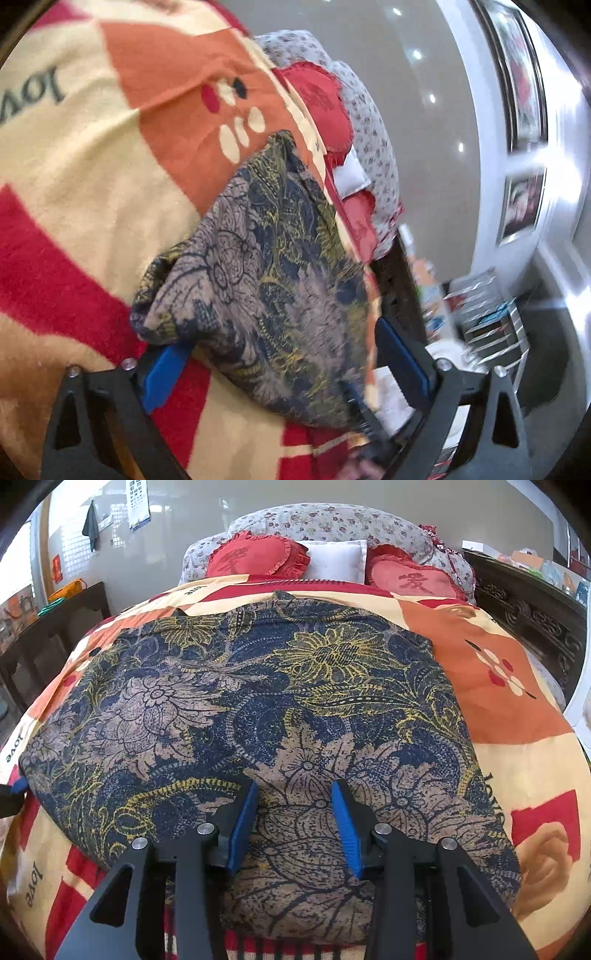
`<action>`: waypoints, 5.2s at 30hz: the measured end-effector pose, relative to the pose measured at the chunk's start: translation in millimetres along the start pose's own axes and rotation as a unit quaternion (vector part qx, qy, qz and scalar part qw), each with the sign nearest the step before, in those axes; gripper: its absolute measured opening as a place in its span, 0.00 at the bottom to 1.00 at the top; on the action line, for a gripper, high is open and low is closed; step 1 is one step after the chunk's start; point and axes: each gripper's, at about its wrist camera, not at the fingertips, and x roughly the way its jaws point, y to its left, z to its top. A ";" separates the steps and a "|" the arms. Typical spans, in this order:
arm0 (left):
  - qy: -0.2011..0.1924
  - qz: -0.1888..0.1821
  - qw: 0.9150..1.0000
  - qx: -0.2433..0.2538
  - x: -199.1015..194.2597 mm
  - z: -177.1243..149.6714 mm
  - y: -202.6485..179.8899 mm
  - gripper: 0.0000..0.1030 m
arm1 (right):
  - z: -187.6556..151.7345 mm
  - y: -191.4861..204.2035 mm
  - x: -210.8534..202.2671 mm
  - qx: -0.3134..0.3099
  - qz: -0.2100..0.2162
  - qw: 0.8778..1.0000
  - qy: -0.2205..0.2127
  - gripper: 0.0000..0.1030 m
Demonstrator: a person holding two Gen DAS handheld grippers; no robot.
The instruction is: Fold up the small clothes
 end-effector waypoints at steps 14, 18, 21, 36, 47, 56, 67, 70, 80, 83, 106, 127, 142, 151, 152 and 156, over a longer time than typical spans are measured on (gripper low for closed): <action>0.001 0.088 0.996 -0.005 13.0 0.6 6.0 0.50 | -0.2 0.0 0.1 -0.001 -0.001 1.000 0.001 0.51; -0.014 0.138 0.990 -0.011 12.4 -2.9 10.8 0.22 | -0.1 0.0 0.2 -0.001 0.000 1.000 0.001 0.51; -0.042 0.191 0.979 0.051 10.6 -15.5 -15.3 0.19 | -0.2 0.5 0.2 -0.002 -0.002 1.000 0.001 0.51; -0.116 0.166 0.905 0.374 32.4 -79.0 -153.5 0.18 | 154.8 44.8 -1.8 0.041 0.290 0.953 0.072 0.60; -0.102 0.150 0.898 0.401 34.5 -84.7 -163.4 0.18 | 232.9 168.9 47.6 -0.093 0.306 0.935 0.155 0.60; -0.083 0.133 0.888 0.432 32.0 -100.0 -180.0 0.17 | 223.1 202.6 53.1 -0.246 0.160 0.940 0.175 0.19; -0.008 0.073 0.854 0.514 85.3 -191.9 -247.8 0.17 | 223.0 -21.0 7.1 -0.093 0.162 0.968 0.170 0.18; 0.026 0.069 0.847 0.527 113.4 -215.5 -257.1 0.17 | 203.0 -77.9 16.9 -0.057 0.142 0.970 0.188 0.18; 0.151 0.076 0.835 0.524 142.2 -258.4 -237.9 0.35 | 140.4 -154.4 78.2 0.071 0.133 0.969 0.194 0.29; 0.151 0.057 0.841 0.517 106.9 -247.5 -234.8 0.48 | 141.8 -184.3 40.9 0.126 0.148 0.972 0.129 0.32; 0.020 0.173 0.893 0.415 159.9 -94.7 -252.9 0.36 | 65.0 -89.6 -47.0 0.038 0.113 0.992 0.034 0.25; 0.026 0.276 0.875 0.397 307.6 -67.3 -209.3 0.43 | 103.4 -117.8 97.6 0.137 0.020 0.990 0.012 0.34; 0.060 0.214 0.895 0.387 174.3 -85.2 -230.5 0.79 | 92.8 -94.2 -30.2 0.065 0.017 0.998 -0.004 0.41; 0.096 0.228 0.915 0.320 196.8 -125.1 -158.2 0.94 | -18.7 -69.1 -23.1 0.056 -0.008 0.998 -0.013 0.45; 0.095 0.225 0.915 0.321 197.4 -124.2 -157.9 0.95 | -20.6 -67.9 -24.6 0.053 -0.011 0.998 -0.019 0.45; 0.079 0.229 0.911 0.335 198.1 -129.3 -159.6 0.96 | -30.2 -56.5 -28.5 0.030 -0.036 0.998 -0.031 0.47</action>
